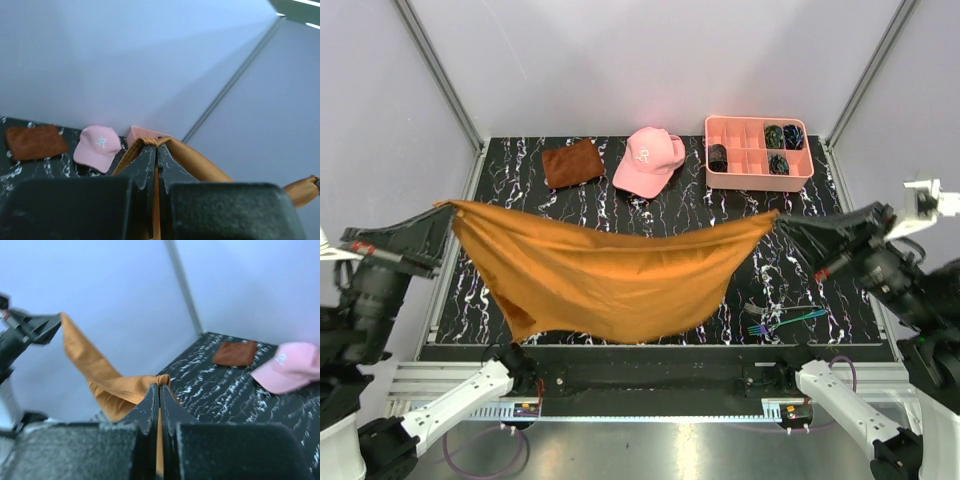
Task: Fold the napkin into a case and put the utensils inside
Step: Flatten the napkin at the center of the board, then flatten out the crumpled napkin at the center of the board.
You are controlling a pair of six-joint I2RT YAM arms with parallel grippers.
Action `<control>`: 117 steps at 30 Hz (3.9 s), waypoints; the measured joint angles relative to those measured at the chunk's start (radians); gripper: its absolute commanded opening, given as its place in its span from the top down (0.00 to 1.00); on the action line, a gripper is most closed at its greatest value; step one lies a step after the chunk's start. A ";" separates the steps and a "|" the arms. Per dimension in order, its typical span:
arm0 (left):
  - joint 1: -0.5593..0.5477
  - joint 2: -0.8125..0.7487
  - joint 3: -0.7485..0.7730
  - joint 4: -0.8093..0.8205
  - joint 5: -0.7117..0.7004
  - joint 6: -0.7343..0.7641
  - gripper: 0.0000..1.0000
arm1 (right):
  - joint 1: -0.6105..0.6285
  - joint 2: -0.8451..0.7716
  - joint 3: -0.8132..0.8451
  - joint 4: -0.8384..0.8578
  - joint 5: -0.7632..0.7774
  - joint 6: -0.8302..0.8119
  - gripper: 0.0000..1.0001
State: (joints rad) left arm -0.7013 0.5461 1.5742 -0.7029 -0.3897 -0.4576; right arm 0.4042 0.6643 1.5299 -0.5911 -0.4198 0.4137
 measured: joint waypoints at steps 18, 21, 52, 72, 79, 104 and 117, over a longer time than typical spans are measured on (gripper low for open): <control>0.541 0.859 -0.257 -0.140 0.041 -0.207 1.00 | -0.021 0.755 -0.200 -0.047 0.518 0.062 1.00; 0.570 1.039 -0.256 -0.072 0.122 -0.209 1.00 | -0.040 0.885 -0.212 0.017 0.536 0.047 1.00; 0.526 1.195 -0.448 0.230 0.383 -0.263 0.59 | 0.032 1.101 -0.293 0.115 0.451 0.021 0.36; 0.730 1.523 0.122 0.226 0.441 -0.231 0.42 | 0.036 1.109 -0.373 0.188 0.398 0.041 0.40; 0.693 1.173 -0.225 0.267 0.451 -0.253 0.43 | 0.081 1.085 -0.413 0.190 0.367 0.060 0.33; 0.473 1.343 -0.363 0.322 0.487 -0.327 0.41 | 0.040 1.429 -0.025 0.159 0.584 -0.107 0.17; 0.491 0.762 -0.656 0.096 0.341 -0.392 0.34 | 0.057 1.061 -0.174 -0.090 0.534 0.007 0.00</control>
State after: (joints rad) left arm -0.2108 1.3079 0.9184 -0.6067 -0.0483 -0.8497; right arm 0.4614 1.7256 1.3560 -0.6811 0.1146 0.4210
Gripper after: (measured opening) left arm 0.678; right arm 0.994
